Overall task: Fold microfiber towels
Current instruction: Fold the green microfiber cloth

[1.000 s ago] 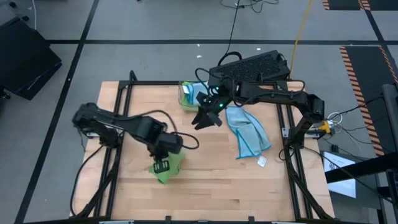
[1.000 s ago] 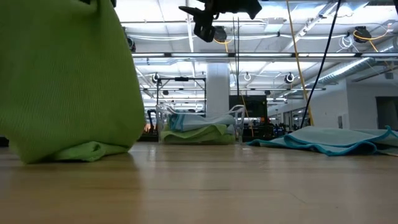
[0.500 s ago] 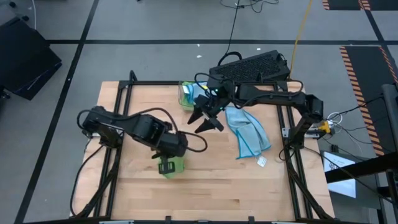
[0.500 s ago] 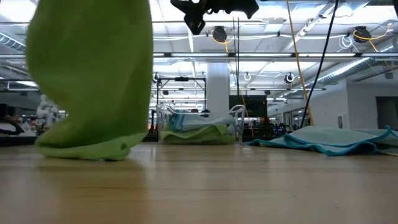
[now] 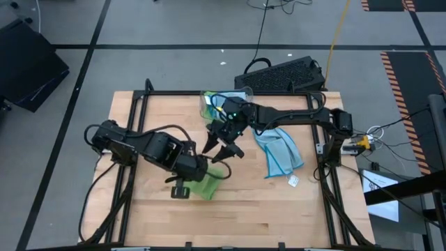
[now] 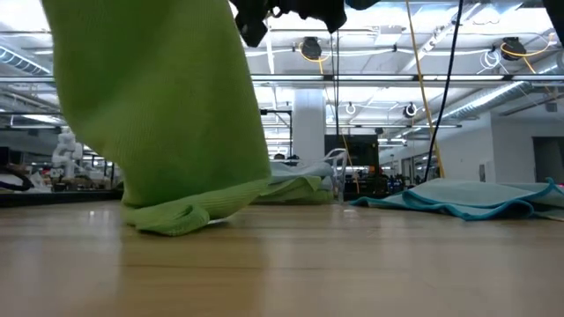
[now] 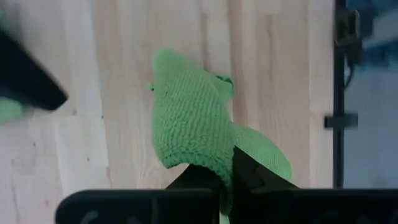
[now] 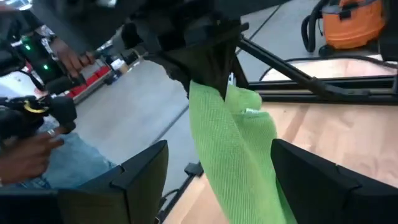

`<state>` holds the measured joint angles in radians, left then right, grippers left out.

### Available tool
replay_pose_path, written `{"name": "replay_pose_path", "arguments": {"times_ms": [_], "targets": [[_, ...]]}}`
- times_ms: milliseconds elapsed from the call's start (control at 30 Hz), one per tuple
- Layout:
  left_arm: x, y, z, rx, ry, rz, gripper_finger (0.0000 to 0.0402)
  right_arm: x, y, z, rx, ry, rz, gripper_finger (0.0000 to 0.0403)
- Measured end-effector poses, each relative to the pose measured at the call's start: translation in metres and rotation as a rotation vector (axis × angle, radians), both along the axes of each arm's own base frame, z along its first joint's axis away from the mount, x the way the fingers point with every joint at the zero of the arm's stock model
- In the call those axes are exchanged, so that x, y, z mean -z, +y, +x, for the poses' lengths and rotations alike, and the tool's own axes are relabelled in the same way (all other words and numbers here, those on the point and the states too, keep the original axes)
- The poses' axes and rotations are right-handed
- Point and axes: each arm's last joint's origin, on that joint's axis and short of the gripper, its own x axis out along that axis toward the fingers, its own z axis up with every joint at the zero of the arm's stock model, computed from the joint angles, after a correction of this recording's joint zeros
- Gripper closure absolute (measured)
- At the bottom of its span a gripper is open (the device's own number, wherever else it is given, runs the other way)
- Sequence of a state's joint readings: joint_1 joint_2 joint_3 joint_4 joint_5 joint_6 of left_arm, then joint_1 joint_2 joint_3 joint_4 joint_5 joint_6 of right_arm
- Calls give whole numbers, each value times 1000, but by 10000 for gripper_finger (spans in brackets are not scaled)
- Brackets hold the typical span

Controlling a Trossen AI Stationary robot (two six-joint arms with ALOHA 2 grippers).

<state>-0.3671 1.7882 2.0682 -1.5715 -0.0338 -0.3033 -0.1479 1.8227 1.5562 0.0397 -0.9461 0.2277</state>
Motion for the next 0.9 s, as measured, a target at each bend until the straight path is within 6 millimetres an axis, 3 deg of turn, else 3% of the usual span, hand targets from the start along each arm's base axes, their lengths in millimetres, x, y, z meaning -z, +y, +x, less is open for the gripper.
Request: {"name": "replay_pose_path", "arguments": {"times_ms": [200, 400, 533, 900], "targets": [[5, -16, -3, 182, -4, 72, 396, 7, 0, 11, -13, 1, 66, 128], [4, -15, -3, 111, -34, 140, 396, 18, 21, 22, -68, -34, 55, 128], [4, -15, -3, 79, -35, 133, 396, 29, 33, 23, -113, 40, 74, 129], [3, -11, -2, -75, -61, 156, 396, 28, 58, 15, -385, 224, 237, 129]]}}
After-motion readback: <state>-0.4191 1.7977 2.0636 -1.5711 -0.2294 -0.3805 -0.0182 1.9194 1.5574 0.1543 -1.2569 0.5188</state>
